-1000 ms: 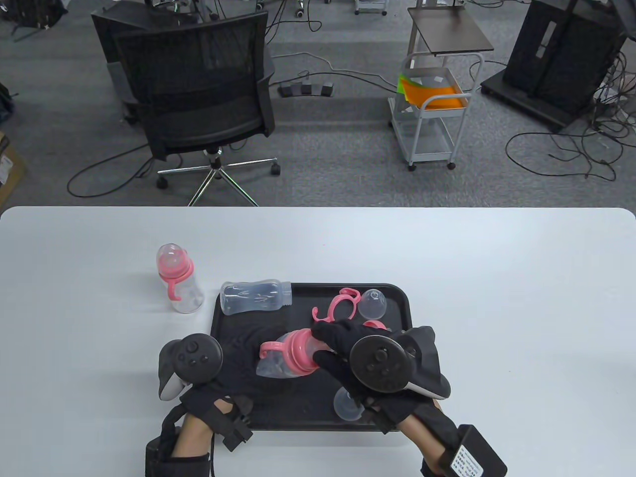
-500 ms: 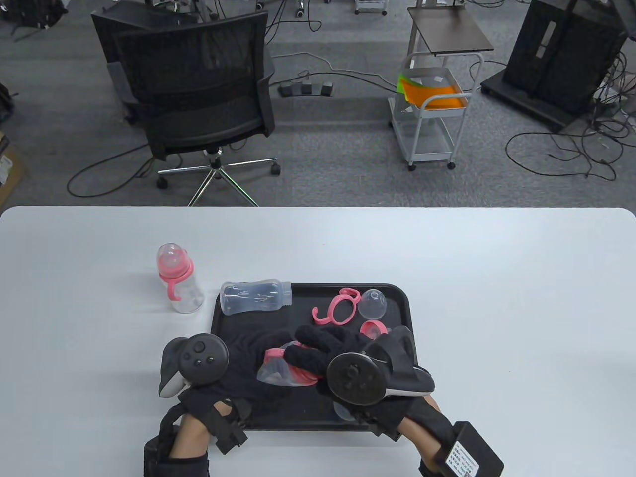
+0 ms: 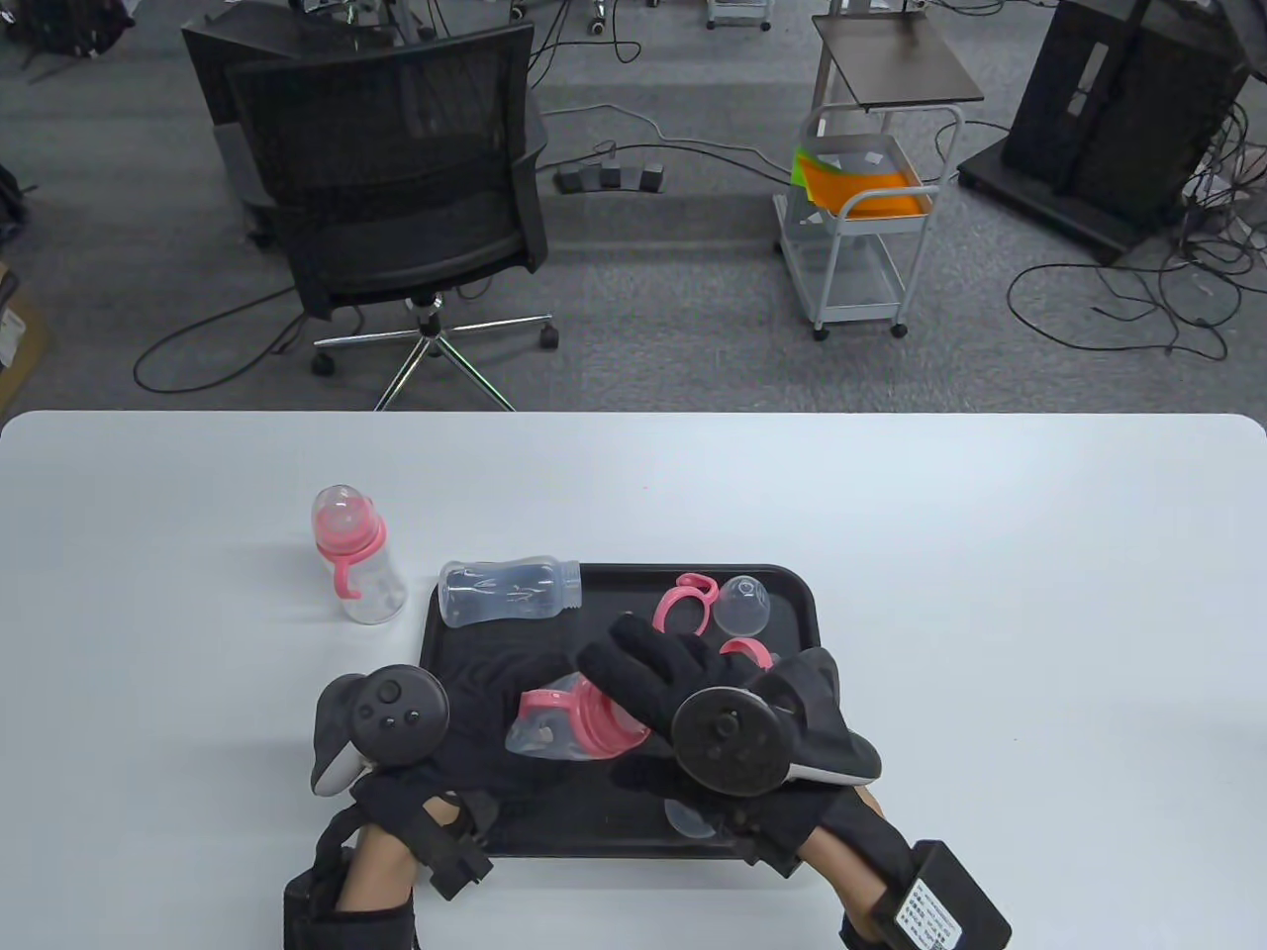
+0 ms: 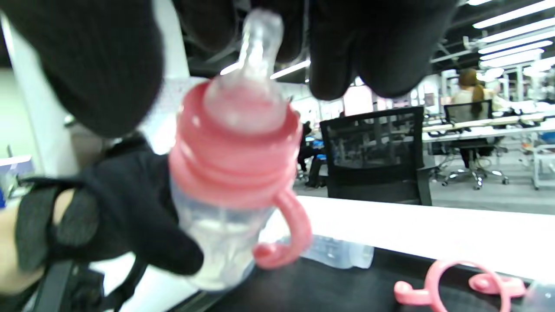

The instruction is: Assemble baby bottles from components

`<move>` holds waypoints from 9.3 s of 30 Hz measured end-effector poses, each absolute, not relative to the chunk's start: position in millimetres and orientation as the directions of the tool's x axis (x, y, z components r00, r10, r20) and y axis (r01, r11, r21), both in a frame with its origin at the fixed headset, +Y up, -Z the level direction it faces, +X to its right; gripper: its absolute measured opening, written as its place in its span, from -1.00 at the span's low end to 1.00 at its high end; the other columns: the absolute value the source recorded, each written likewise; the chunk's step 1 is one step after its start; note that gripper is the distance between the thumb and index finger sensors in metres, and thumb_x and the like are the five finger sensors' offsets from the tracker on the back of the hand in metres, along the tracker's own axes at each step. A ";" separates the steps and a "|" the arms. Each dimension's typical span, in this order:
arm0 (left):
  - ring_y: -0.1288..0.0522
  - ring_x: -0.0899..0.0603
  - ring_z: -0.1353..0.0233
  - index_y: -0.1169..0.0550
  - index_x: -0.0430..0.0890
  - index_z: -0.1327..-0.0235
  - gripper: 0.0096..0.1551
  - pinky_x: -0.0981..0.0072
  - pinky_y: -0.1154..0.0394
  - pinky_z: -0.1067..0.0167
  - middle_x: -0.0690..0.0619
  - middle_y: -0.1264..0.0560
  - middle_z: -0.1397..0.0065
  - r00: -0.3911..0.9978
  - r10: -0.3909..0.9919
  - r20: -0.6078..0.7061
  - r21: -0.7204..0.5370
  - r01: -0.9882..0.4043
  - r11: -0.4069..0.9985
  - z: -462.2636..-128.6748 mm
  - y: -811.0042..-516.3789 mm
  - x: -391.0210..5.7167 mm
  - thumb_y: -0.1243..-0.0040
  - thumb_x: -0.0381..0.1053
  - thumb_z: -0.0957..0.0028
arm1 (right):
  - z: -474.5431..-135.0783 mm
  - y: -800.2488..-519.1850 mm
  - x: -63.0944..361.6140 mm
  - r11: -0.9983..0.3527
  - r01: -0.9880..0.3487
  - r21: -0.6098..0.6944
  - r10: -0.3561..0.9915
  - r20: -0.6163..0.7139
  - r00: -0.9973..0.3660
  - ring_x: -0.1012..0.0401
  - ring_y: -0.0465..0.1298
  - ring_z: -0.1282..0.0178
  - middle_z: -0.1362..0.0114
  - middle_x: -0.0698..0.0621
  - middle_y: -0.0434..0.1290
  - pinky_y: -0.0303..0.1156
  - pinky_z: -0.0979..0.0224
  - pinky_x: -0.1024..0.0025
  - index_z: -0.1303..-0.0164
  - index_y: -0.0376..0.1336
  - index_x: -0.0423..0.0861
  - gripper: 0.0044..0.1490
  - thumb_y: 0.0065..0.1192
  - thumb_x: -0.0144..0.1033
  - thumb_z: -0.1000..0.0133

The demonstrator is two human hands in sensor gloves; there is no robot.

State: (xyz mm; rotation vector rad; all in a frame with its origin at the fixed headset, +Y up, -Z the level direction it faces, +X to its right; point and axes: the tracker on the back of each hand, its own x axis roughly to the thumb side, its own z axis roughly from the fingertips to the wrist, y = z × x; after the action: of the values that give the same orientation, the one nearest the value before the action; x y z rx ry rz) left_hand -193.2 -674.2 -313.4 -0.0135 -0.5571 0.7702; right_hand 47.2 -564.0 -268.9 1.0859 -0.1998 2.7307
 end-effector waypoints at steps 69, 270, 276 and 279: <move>-0.49 -0.24 -0.54 -0.36 0.11 -0.55 0.23 -0.43 -0.19 -0.53 0.07 -0.41 -0.55 0.537 0.781 0.319 -0.063 -0.810 0.582 -319.6 -680.6 -230.6 -0.85 0.29 0.37 | -313.0 -710.4 79.5 -0.973 0.115 0.198 -0.001 0.498 -0.867 -0.09 0.66 -0.19 -0.40 -0.21 0.47 0.67 -0.11 0.06 -0.50 0.20 -0.11 0.09 0.37 0.25 0.17; -0.10 -0.48 -0.67 0.14 -0.04 -0.62 0.56 -0.46 -0.05 -0.50 -0.11 0.07 -0.70 0.543 0.748 -0.381 0.625 -0.445 0.641 -291.0 -707.6 -339.3 -0.66 0.48 0.19 | -333.7 -688.6 217.7 -0.893 -0.434 -0.121 0.402 0.217 -0.889 -0.22 0.09 -0.66 -0.68 -0.22 -0.21 0.17 -0.61 -0.26 -0.65 -0.29 0.03 0.24 0.10 0.33 0.08; -0.04 -0.50 -0.68 0.15 -0.03 -0.63 0.57 -0.48 0.00 -0.51 -0.11 0.13 -0.71 0.694 0.626 -0.357 0.689 -0.256 0.677 -281.2 -679.7 -319.5 -0.67 0.49 0.17 | -334.0 -689.1 218.8 -0.894 -0.432 -0.121 0.402 0.209 -0.891 -0.23 0.09 -0.66 -0.68 -0.22 -0.22 0.17 -0.61 -0.26 -0.65 -0.29 0.03 0.24 0.09 0.33 0.08; -0.02 -0.49 -0.69 0.16 0.01 -0.64 0.57 -0.47 0.01 -0.52 -0.09 0.14 -0.72 0.763 0.532 -0.368 0.681 -0.169 0.713 -279.7 -669.5 -307.6 -0.66 0.52 0.17 | -334.0 -689.1 219.9 -0.892 -0.434 -0.123 0.405 0.205 -0.891 -0.23 0.09 -0.66 -0.68 -0.22 -0.22 0.17 -0.61 -0.26 -0.65 -0.29 0.02 0.24 0.10 0.33 0.08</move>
State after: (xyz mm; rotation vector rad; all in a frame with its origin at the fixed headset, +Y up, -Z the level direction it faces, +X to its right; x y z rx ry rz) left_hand -307.6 -669.5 -279.7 0.6723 0.5858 0.4141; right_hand 219.9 -689.1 -334.0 0.2419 -0.2305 2.6845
